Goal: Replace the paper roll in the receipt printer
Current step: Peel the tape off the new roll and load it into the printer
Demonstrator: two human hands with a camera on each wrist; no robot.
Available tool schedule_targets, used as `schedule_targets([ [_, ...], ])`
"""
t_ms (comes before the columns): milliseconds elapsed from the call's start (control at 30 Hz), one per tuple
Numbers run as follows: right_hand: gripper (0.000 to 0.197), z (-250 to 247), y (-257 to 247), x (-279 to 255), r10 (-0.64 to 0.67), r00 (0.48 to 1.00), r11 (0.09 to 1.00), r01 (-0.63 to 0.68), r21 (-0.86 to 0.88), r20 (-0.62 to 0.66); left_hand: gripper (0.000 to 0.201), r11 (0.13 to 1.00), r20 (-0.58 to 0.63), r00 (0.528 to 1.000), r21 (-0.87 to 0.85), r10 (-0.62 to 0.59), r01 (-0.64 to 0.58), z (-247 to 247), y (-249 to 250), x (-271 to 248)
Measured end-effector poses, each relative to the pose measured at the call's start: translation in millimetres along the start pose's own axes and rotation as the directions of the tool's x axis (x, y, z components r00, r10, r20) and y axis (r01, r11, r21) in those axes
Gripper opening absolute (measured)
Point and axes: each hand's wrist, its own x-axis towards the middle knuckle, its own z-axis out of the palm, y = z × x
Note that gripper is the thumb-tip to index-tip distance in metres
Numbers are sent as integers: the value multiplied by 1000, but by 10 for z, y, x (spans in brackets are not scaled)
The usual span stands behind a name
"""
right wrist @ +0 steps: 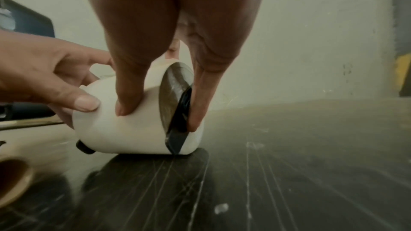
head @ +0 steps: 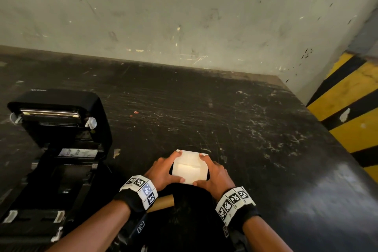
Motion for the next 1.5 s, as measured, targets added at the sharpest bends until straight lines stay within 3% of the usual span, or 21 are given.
schedule_targets([
  [333, 74, -103, 8, -172, -31, 998, 999, 32, 18, -63, 79, 996, -27, 996, 4, 86, -85, -37, 42, -25],
  [500, 74, -218, -204, -355, -144, 978, 990, 144, -7, -149, 78, 982, -124, 975, 16, 186, -186, -233, 100, -268],
  [767, 74, -120, -991, -542, -401, 901, 913, 409, 12, -164, 81, 976, -349, 911, 84, 219, -202, -892, -151, -1103],
  [867, 74, 11, -1381, -555, -488, 857, 869, 495, -2, -166, 79, 986, -425, 890, 87, 166, -143, -1115, -385, -1421],
  [1000, 74, 253, -1906, -522, -542, 836, 839, 544, 8, -82, 76, 993, -474, 874, 9, 105, -114, -1374, -806, -1762],
  [1267, 74, 983, -2807, -307, -507, 862, 862, 507, -20, 0, 72, 992, -454, 890, -90, 39, -90, -1852, -1793, -2022],
  [1500, 73, 1365, -2990, -199, -353, 935, 935, 352, -42, -16, 72, 977, -356, 934, -180, 43, -113, -1927, -2358, -1782],
])
